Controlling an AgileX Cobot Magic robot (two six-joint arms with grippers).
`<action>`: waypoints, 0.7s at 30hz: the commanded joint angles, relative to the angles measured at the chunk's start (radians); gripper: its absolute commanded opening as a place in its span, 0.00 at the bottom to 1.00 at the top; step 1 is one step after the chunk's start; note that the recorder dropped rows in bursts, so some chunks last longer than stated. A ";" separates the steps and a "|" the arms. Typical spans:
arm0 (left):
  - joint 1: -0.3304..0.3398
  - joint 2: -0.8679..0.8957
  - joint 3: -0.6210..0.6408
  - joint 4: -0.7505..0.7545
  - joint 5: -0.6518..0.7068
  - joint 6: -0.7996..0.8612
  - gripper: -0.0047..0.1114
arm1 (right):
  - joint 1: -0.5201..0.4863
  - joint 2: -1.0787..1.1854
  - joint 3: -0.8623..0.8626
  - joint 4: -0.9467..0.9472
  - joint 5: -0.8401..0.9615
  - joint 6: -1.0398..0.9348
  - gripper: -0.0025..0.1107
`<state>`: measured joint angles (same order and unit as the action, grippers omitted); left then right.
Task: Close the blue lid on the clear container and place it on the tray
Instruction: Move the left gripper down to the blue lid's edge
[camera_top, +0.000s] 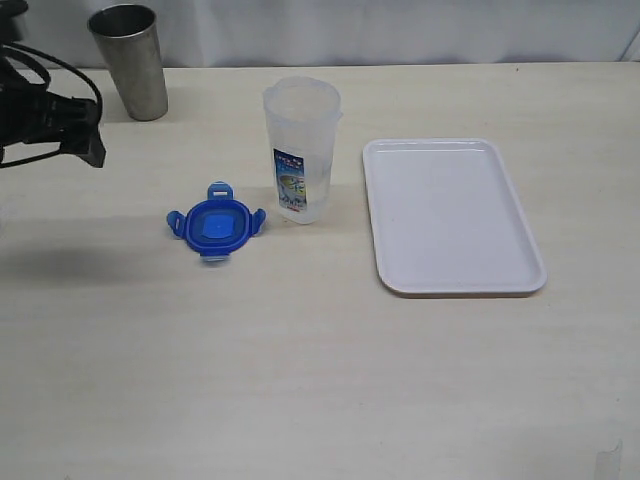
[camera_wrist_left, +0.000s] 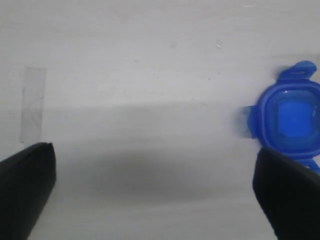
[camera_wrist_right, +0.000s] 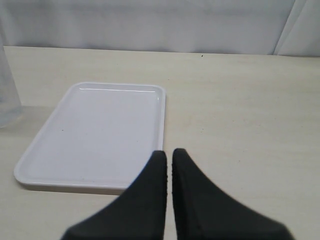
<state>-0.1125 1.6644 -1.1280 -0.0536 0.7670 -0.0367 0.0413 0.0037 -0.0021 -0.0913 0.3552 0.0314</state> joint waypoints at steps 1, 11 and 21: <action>-0.055 0.004 0.057 -0.018 -0.099 0.017 0.95 | -0.005 -0.004 0.002 0.001 -0.009 -0.001 0.06; -0.174 0.064 0.088 -0.011 -0.151 -0.025 0.94 | -0.005 -0.004 0.002 0.001 -0.009 -0.001 0.06; -0.203 0.164 0.088 -0.028 -0.210 -0.016 0.68 | -0.005 -0.004 0.002 0.001 -0.009 -0.001 0.06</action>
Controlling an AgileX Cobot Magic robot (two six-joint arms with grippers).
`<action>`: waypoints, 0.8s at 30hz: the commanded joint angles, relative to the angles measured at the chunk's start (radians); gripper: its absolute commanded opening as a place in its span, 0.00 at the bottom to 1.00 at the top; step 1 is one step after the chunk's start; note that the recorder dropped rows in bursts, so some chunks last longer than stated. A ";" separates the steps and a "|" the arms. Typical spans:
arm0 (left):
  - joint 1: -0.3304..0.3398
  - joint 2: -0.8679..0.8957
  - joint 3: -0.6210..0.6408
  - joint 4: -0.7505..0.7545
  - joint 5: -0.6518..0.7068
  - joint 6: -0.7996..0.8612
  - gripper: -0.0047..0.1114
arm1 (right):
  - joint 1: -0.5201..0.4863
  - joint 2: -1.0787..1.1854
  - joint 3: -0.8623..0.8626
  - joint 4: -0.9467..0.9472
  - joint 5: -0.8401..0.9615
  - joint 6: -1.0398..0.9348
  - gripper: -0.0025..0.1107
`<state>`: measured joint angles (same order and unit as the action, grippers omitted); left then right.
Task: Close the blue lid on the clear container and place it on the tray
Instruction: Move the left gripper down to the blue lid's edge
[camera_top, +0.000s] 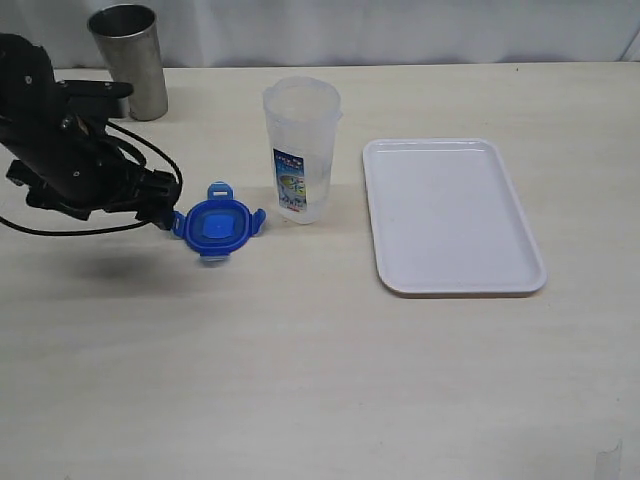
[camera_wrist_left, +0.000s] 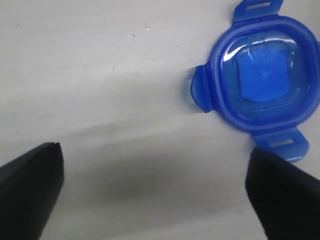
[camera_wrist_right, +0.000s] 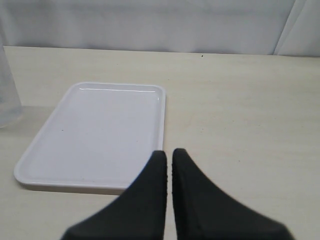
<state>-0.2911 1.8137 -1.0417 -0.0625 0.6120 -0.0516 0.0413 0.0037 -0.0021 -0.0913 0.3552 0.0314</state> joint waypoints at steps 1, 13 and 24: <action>-0.027 0.015 0.004 -0.022 -0.071 0.004 0.65 | -0.005 -0.004 0.002 0.001 -0.009 -0.001 0.06; -0.058 0.079 0.003 -0.076 -0.148 0.001 0.58 | -0.005 -0.004 0.002 0.001 -0.009 -0.001 0.06; -0.058 0.082 0.003 -0.071 -0.207 -0.003 0.58 | -0.005 -0.004 0.002 0.001 -0.009 -0.001 0.06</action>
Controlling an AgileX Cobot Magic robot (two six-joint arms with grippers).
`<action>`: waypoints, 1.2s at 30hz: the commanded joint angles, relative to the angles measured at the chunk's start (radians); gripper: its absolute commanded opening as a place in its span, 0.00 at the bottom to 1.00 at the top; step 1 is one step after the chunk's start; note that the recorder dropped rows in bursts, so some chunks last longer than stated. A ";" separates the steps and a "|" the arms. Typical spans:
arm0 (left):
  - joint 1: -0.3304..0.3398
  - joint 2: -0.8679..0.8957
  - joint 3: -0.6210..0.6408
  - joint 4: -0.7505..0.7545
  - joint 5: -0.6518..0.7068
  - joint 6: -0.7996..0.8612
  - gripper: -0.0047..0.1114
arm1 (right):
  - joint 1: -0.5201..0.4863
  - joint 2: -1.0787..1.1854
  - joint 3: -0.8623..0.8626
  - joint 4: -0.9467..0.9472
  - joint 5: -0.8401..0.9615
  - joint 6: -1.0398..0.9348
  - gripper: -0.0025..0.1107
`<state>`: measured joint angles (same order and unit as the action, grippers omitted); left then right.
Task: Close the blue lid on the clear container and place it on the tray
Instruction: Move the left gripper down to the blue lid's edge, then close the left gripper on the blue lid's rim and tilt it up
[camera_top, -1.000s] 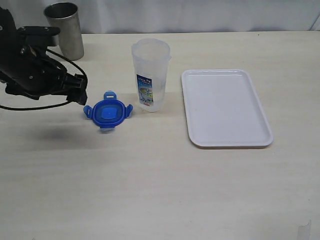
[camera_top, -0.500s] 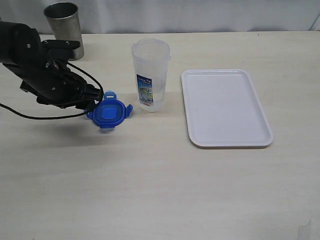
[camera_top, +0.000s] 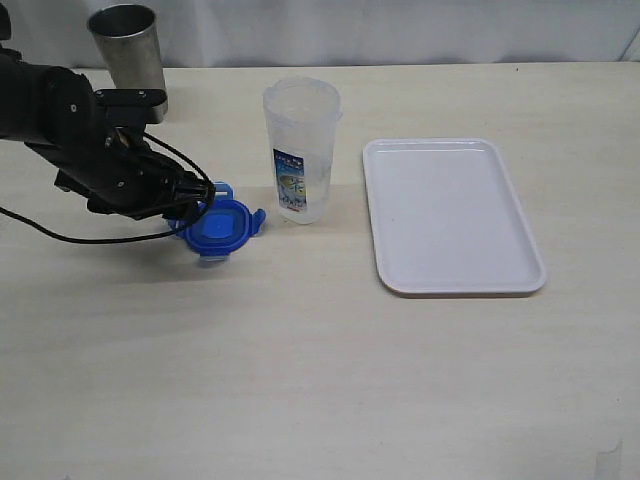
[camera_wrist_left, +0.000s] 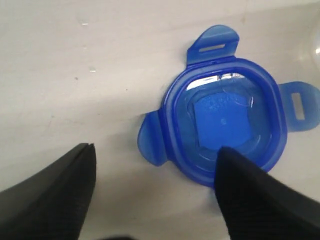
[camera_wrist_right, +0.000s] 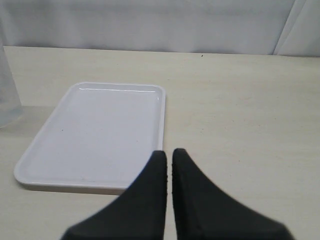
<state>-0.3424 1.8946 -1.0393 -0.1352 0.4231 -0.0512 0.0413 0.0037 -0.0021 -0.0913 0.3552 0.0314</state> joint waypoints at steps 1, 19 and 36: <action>-0.006 0.001 0.001 0.004 -0.023 -0.003 0.58 | -0.005 -0.004 0.002 0.001 -0.009 -0.001 0.06; -0.006 0.060 0.001 -0.009 -0.079 -0.003 0.46 | -0.005 -0.004 0.002 0.001 -0.009 -0.001 0.06; -0.006 0.069 0.001 -0.012 -0.086 -0.003 0.45 | -0.005 -0.004 0.002 0.001 -0.009 -0.001 0.06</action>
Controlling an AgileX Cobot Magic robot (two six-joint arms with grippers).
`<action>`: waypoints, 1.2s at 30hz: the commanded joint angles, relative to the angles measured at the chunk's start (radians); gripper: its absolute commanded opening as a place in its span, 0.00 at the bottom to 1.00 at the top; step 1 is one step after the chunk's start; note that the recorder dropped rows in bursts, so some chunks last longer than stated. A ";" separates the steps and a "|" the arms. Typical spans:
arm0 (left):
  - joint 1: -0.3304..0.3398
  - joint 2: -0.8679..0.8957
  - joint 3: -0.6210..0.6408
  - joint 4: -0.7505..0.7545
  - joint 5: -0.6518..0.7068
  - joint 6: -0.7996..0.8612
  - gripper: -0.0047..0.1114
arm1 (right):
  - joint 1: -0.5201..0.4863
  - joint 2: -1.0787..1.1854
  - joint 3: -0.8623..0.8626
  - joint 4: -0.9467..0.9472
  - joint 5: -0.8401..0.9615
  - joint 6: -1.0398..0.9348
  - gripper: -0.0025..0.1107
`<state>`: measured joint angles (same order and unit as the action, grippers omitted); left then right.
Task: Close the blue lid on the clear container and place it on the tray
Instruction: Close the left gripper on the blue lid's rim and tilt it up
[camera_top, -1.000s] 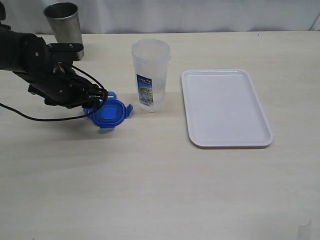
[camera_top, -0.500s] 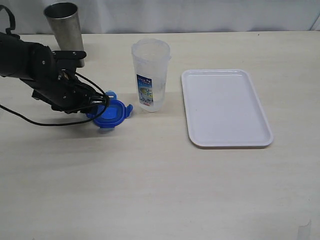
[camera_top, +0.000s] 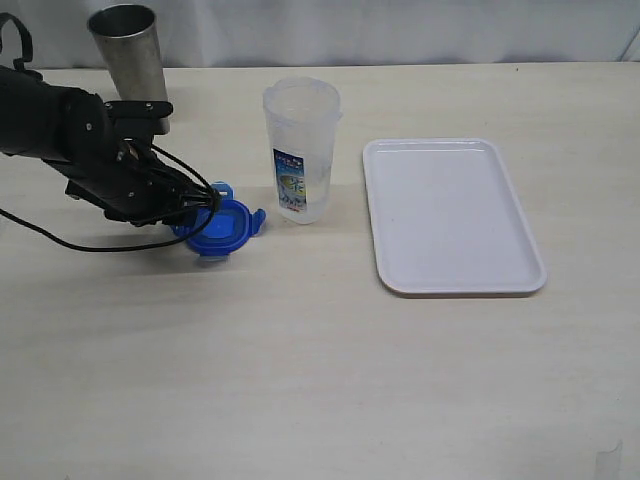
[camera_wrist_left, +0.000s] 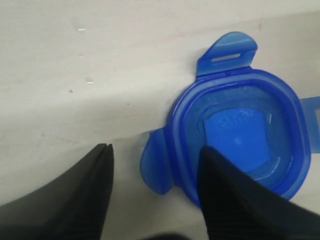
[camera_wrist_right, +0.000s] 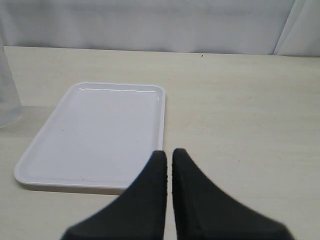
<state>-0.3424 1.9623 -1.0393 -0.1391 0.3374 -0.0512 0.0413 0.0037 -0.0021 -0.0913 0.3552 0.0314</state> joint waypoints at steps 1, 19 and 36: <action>-0.006 0.001 0.001 -0.008 0.000 -0.003 0.45 | -0.005 -0.004 0.002 0.001 -0.009 -0.001 0.06; -0.006 0.057 0.002 -0.004 -0.018 -0.003 0.45 | -0.005 -0.004 0.002 0.001 -0.009 -0.001 0.06; -0.006 0.060 0.002 0.001 0.006 0.004 0.04 | -0.005 -0.004 0.002 0.001 -0.009 -0.001 0.06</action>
<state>-0.3491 2.0069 -1.0412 -0.1433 0.3024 -0.0512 0.0413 0.0037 -0.0021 -0.0913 0.3552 0.0314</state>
